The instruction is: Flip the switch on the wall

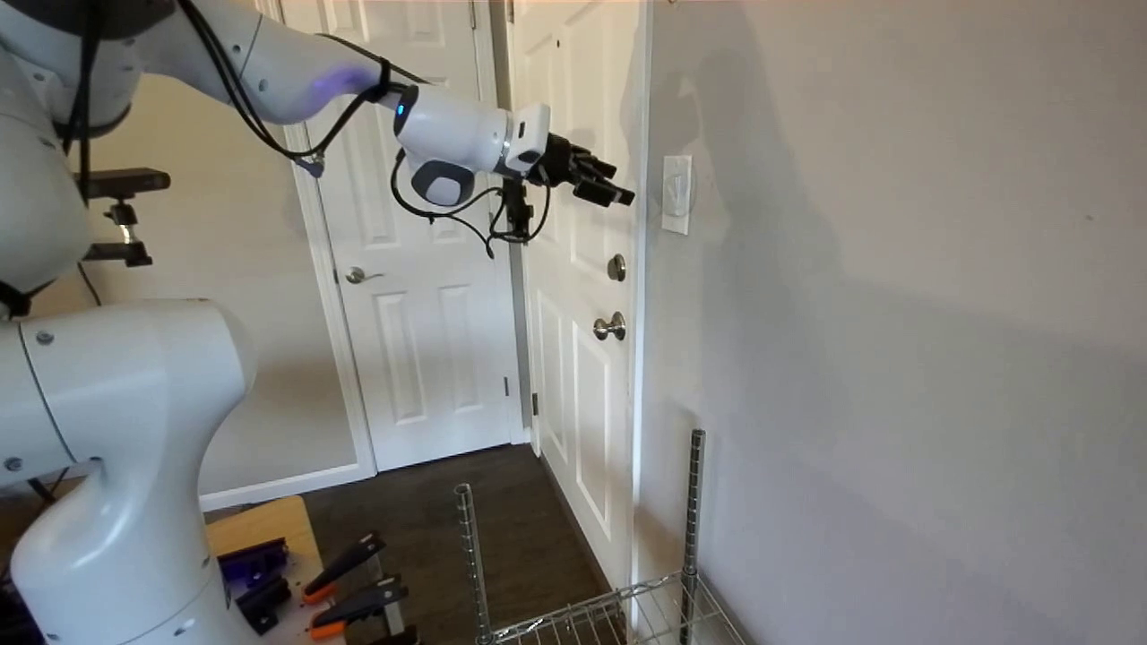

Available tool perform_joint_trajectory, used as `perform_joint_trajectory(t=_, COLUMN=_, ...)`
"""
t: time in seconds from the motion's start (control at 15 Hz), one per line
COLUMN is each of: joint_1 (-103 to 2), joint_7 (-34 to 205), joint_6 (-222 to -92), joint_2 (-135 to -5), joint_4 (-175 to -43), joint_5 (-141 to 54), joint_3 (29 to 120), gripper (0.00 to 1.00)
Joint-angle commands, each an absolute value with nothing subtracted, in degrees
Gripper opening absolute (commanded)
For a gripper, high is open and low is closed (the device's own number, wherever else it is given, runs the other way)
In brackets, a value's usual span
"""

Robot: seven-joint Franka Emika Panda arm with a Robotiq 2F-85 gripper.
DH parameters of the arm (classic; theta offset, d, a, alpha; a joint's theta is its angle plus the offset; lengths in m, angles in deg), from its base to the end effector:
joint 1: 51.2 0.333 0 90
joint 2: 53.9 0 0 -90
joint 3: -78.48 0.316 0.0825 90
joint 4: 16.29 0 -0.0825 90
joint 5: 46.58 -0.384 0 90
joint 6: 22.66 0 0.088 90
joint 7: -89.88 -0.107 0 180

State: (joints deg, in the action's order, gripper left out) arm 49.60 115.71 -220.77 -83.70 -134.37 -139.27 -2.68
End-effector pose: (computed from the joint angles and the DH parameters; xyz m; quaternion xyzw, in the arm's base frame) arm 0.5154 0.1525 0.4964 -0.7619 0.2734 -0.5832 0.0686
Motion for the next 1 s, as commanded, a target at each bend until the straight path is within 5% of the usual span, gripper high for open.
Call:
perform_joint_trajectory(t=0.0, joint_1=49.57, joint_7=115.66, joint_6=-220.77, joint_2=-83.79, joint_4=-134.37, joint_5=-139.27, joint_3=-2.81, gripper=1.00)
perform_joint_trajectory(t=0.93, joint_1=35.10, joint_7=116.86, joint_6=-220.54, joint_2=-91.19, joint_4=-127.81, joint_5=-141.52, joint_3=4.66, gripper=1.00)
